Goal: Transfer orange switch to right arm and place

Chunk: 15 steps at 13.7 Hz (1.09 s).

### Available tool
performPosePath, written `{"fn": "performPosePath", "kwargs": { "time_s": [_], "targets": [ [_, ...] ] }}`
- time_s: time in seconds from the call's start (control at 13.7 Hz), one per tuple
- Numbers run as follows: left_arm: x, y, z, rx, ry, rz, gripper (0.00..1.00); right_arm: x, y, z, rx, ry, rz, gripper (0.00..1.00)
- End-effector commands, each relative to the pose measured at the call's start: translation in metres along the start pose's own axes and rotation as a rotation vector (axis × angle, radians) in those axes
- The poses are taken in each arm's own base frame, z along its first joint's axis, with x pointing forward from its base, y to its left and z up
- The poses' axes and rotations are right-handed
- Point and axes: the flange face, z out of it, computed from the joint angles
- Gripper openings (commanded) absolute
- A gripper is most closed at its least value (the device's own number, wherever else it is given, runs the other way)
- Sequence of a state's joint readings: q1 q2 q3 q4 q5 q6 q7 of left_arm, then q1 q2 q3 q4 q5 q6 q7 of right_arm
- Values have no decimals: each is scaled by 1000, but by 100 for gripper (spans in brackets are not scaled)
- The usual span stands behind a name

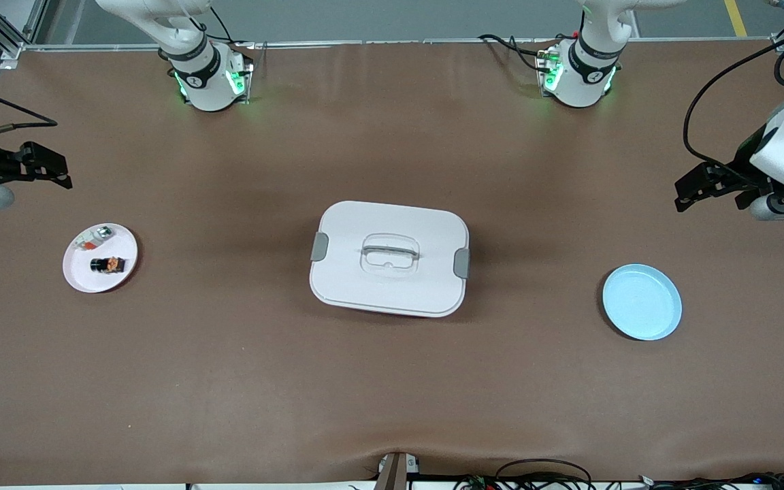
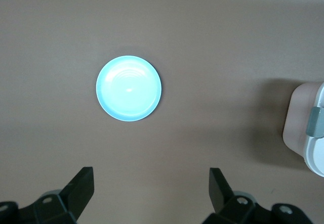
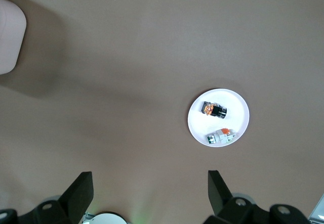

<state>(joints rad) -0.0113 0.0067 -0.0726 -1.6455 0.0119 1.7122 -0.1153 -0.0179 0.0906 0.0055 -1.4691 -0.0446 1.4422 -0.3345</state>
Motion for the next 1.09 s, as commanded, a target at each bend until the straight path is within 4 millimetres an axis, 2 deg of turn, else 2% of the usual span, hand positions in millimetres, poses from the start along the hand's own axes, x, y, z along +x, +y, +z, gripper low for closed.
{"fn": "performPosePath", "kwargs": {
  "time_s": [0.0,0.15,0.29,0.58,0.73,1.02],
  "targets": [
    [1,-3,-2,-13,-9,2,100,-4,8,-3,36,-16,35,100],
    [1,-4,-2,-12,-9,-1,100,-10,16,-8,120,18,55,100],
    [4,-15,1,-11,-14,-10,100,-17,25,-7,141,12,75,100],
    [5,-16,2,-11,-15,-10,100,-21,14,-11,135,-10,125,100],
    [5,-16,1,-11,-14,-10,100,-23,0,-22,117,3,121,100],
    [5,-16,1,-11,-14,-10,100,-42,-7,-43,109,14,122,100]
  ]
}}
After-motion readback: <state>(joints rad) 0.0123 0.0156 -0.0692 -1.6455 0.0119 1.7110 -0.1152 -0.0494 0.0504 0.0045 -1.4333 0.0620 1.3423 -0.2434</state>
